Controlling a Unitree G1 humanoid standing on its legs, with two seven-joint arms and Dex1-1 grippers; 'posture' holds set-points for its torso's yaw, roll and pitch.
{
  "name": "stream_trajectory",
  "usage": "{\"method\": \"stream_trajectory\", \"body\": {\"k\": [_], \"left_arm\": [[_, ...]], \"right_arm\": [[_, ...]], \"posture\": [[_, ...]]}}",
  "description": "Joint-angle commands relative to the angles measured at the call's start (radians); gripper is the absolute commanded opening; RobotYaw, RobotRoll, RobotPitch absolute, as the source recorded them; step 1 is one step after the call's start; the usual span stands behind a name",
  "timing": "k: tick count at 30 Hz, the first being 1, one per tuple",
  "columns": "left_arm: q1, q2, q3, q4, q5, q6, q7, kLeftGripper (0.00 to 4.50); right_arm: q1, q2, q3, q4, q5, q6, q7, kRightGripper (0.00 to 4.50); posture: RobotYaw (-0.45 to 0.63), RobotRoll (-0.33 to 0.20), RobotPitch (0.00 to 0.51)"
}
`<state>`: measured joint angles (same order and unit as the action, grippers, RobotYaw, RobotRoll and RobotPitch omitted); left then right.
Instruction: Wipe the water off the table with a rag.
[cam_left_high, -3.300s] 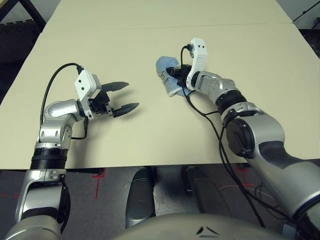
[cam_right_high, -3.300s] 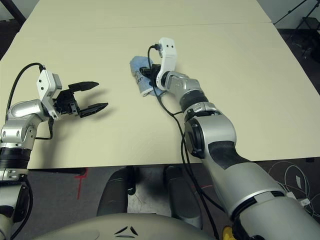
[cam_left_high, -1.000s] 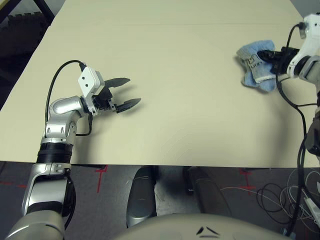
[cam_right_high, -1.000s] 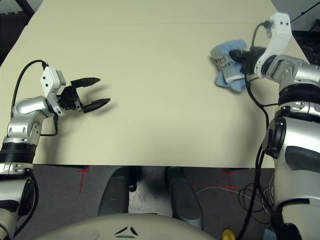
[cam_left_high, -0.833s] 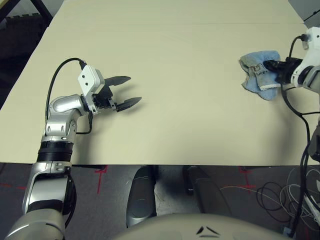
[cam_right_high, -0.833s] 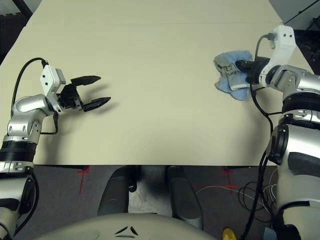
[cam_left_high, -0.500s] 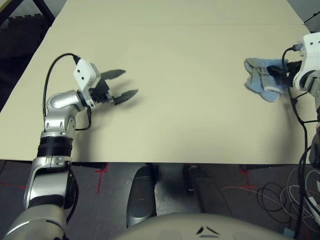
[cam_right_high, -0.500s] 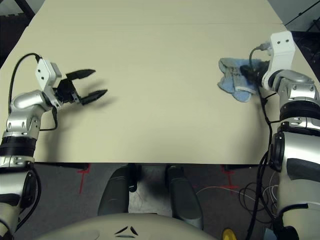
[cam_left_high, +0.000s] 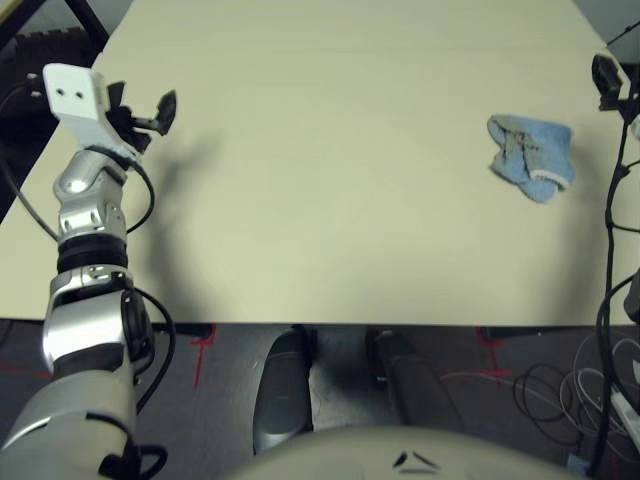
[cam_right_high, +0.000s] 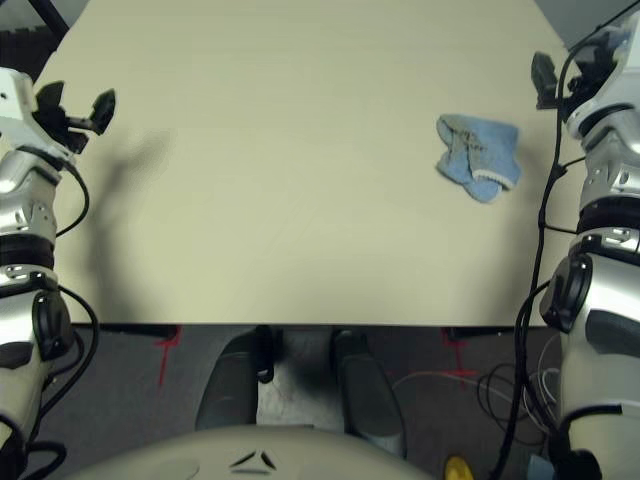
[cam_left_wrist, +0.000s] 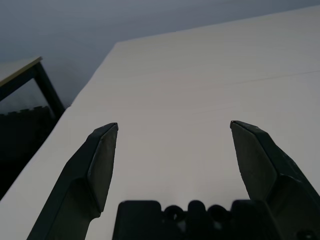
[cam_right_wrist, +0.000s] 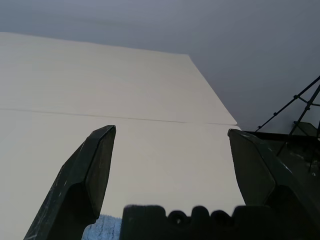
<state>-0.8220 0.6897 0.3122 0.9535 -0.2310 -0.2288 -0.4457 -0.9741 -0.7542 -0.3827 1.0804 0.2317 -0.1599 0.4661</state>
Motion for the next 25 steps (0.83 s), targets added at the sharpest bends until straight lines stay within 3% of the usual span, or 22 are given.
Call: {"method": "stream_trajectory", "body": {"k": [1, 12, 25], "left_arm": [[-0.005, 0.021, 0.012, 0.057, 0.022, -0.034, 0.037, 4.5], [0.03, 0.033, 0.045, 0.13, 0.012, -0.078, 0.068, 4.5], [0.058, 0.038, 0.044, 0.128, 0.013, -0.074, 0.064, 4.5]], "right_arm": [[0.042, -0.006, -0.039, 0.027, 0.026, -0.056, -0.007, 4.47], [0.223, 0.005, -0.112, 0.006, 0.092, -0.091, -0.021, 4.47], [0.222, 0.031, -0.103, -0.015, 0.09, -0.088, -0.035, 4.47]], "posture": [[0.15, 0.0, 0.163], [0.15, 0.0, 0.164], [0.15, 0.0, 0.17]]}}
